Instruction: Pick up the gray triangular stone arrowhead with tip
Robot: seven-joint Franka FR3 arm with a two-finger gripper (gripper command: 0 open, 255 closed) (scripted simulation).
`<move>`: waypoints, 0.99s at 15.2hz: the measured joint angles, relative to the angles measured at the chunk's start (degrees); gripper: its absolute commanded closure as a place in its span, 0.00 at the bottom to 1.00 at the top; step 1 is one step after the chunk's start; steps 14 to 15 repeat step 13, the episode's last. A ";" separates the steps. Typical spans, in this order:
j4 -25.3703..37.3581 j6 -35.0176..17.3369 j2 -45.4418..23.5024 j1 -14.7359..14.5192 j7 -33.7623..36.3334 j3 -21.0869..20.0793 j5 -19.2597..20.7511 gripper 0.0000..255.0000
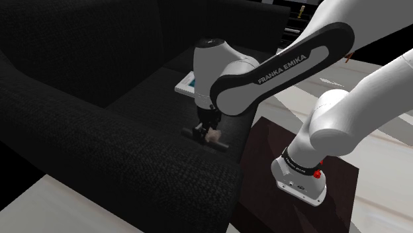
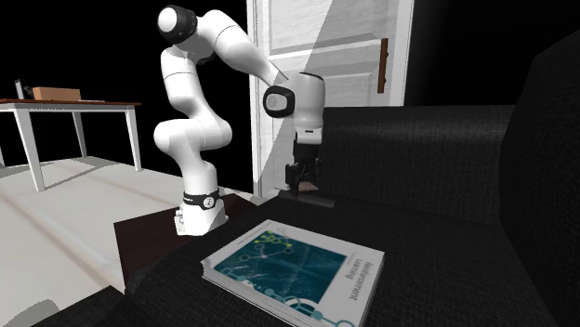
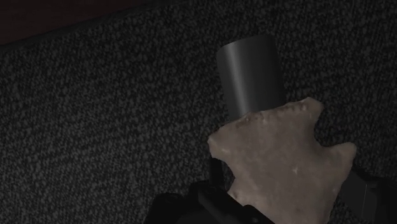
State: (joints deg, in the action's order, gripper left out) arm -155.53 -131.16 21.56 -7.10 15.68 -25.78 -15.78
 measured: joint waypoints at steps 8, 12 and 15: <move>2.70 7.72 5.04 -0.31 -0.45 1.68 0.11 1.00; 4.62 11.70 7.13 -0.36 -0.47 2.49 0.39 1.00; 4.86 12.22 7.42 -0.42 -0.38 2.53 0.38 1.00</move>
